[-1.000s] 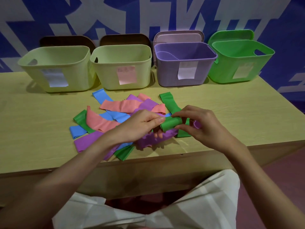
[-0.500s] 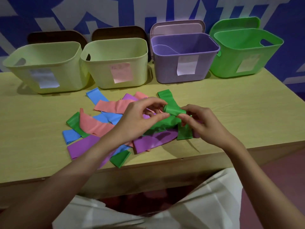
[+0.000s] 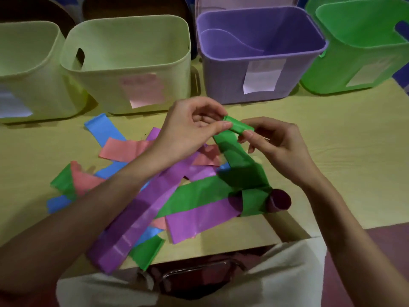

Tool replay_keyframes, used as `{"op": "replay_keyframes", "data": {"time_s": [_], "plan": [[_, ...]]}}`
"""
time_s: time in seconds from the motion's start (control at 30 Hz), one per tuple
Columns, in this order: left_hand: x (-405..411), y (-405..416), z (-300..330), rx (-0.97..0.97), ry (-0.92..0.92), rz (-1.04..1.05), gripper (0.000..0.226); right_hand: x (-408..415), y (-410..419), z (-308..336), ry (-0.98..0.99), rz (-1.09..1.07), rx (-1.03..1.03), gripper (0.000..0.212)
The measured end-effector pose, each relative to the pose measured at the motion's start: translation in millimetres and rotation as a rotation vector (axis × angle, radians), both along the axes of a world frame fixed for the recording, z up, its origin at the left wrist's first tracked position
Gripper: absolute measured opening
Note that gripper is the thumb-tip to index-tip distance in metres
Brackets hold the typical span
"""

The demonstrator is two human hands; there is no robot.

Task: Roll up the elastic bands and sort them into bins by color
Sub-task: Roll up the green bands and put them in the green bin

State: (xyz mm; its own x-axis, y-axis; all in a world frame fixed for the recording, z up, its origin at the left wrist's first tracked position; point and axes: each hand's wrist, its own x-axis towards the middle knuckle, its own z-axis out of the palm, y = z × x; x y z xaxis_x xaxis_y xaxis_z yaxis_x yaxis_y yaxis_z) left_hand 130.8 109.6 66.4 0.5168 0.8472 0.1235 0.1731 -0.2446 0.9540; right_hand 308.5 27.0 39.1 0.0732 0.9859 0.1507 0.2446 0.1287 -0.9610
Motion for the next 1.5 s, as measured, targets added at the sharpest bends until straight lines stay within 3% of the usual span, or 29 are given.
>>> {"op": "replay_keyframes", "data": {"time_s": [0.2, 0.37, 0.5, 0.6, 0.73, 0.9, 1.0, 1.07, 1.27, 1.37, 1.5], "plan": [[25, 21, 11, 0.009, 0.065, 0.006, 0.014, 19, 21, 11, 0.029, -0.042, -0.096, 0.023], [44, 26, 28, 0.151, 0.121, 0.022, 0.013, 33, 27, 36, 0.26, -0.067, -0.24, 0.01], [63, 31, 43, 0.194, 0.087, 0.017, 0.009, 41, 31, 57, 0.439, -0.11, -0.367, 0.025], [75, 37, 56, 0.255, 0.109, -0.004, 0.004, 50, 34, 72, 0.518, -0.176, -0.431, 0.018], [89, 43, 72, 0.317, 0.15, -0.033, 0.004, 65, 37, 92, 0.492, -0.325, -0.411, 0.011], [122, 49, 85, 0.534, 0.26, -0.107, 0.024, 98, 43, 119, 0.451, -0.447, -0.368, 0.032], [152, 51, 95, 0.574, 0.258, -0.125, 0.027, 122, 46, 134, 0.487, -0.465, -0.385, 0.015], [171, 54, 100, 0.593, 0.258, -0.156, 0.026, 137, 47, 139, 0.497, -0.48, -0.4, 0.016], [222, 64, 104, 0.523, 0.311, -0.204, 0.029, 180, 49, 149, 0.491, -0.467, -0.406, 0.02], [249, 68, 107, 0.388, 0.309, -0.138, 0.025, 205, 52, 153, 0.528, -0.476, -0.382, 0.022], [294, 93, 109, 0.07, 0.331, -0.051, 0.018, 252, 59, 138, 0.165, -0.805, -0.179, 0.015]]}}
